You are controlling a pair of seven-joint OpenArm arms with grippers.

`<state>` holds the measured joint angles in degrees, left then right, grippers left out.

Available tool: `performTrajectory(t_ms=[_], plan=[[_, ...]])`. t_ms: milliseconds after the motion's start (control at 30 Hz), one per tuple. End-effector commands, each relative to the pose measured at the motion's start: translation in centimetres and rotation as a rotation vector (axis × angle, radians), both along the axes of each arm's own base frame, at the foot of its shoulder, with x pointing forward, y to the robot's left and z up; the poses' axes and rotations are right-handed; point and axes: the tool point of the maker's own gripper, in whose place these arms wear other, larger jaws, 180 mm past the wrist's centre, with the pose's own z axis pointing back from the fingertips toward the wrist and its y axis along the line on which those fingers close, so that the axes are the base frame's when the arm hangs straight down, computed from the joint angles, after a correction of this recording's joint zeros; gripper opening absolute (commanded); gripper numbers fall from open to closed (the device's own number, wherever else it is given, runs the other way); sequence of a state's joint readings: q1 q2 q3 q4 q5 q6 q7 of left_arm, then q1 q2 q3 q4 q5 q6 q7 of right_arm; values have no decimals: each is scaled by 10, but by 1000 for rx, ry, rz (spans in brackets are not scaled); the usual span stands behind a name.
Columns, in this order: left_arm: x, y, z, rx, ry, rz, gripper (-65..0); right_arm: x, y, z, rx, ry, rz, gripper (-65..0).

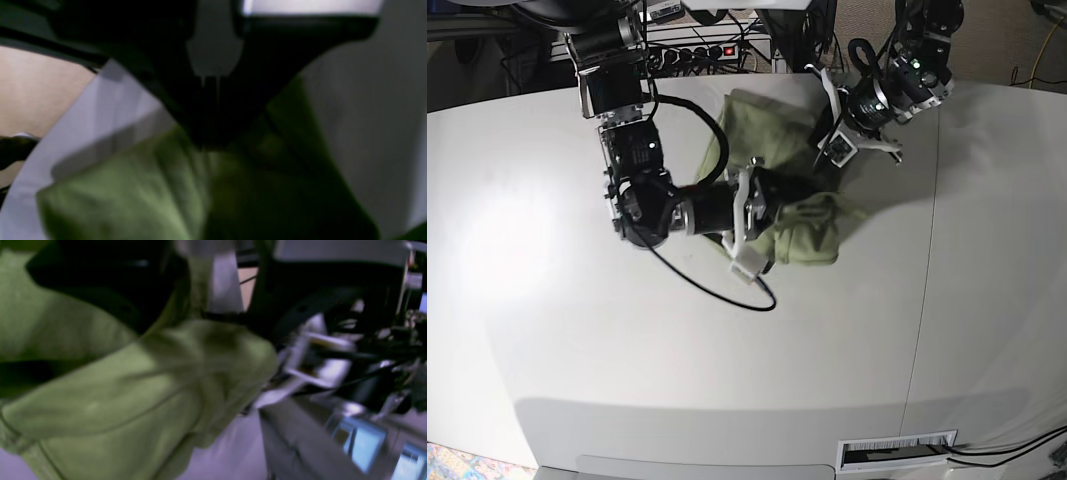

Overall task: Fold the T-shirt properly
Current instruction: 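Bunch the lifted shirt together between both grippers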

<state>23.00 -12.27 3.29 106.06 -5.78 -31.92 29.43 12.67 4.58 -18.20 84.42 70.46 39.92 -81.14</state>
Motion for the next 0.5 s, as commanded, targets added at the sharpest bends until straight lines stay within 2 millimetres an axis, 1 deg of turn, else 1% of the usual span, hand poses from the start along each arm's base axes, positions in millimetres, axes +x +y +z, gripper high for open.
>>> performTrajectory(t_ms=[0, 67, 167, 233, 300, 333, 433, 467], plan=[[2, -1, 2, -15, -8, 3, -650, 3, 7, 13, 35, -32, 9, -508], [1, 0, -3, -14, 3, 6, -650, -3, 11, 7, 5, -34, 38, -508], [6, 2, -2, -2, -7, 13, -650, -10, 14, 3, -7, -28, 58, -508], [12, 5, -1, 6, -17, 35, -650, -11, 13, 1, -8, -24, 57, -507], [16, 8, -1, 20, -28, 43, -650, -9, 8, 0, -13, -22, 53, -507], [18, 9, -1, 26, -32, 44, -650, -9, 6, 4, 6, -15, 52, -507], [22, 12, -1, 52, -50, 52, -650, -11, -1, 28, 144, 33, 52, -507], [24, 14, 0, 58, -59, 62, -650, -10, -5, 34, 168, 38, 47, -507]])
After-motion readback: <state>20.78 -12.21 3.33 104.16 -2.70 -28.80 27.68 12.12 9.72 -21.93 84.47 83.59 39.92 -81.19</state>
